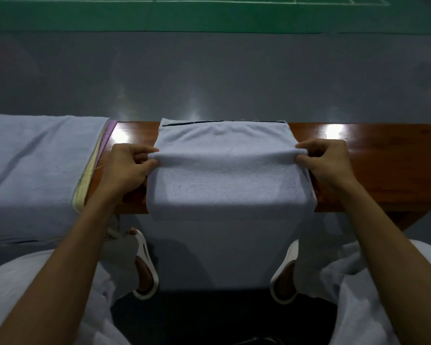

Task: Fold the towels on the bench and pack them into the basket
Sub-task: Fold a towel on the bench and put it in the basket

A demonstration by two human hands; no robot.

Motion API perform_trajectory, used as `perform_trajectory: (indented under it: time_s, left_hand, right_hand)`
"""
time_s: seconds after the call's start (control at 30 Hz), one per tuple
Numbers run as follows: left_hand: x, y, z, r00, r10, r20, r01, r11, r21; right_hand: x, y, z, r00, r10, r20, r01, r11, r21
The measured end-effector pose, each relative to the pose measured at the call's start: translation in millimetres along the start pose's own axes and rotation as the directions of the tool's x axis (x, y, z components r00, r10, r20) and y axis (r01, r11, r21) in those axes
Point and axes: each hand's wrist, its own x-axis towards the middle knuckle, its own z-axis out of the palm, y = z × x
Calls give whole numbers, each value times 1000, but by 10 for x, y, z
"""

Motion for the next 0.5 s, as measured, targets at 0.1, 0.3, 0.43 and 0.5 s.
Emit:
perform_trajectory:
  time_s: [0.1, 0.3, 0.43, 0.5]
  left_hand:
    - [-20, 34, 18, 997, 52, -59, -47, 995, 88]
    - [-46, 78, 14, 984, 124, -124, -100, 977, 188]
    - [-79, 140, -1, 963, 168, -209, -126, 972, 200]
    - [-91, 179, -6, 944, 197, -266, -146, 969, 197]
  right_hand:
    - [16, 2, -3, 1000, -8, -25, 7, 1000, -23]
    - [37, 20, -2, 997, -37, -75, 30, 995, -98]
    - [43, -11, -52, 989, -107, -107, 90, 984, -151]
    - [60, -21, -98, 986, -122, -117, 104, 983, -152]
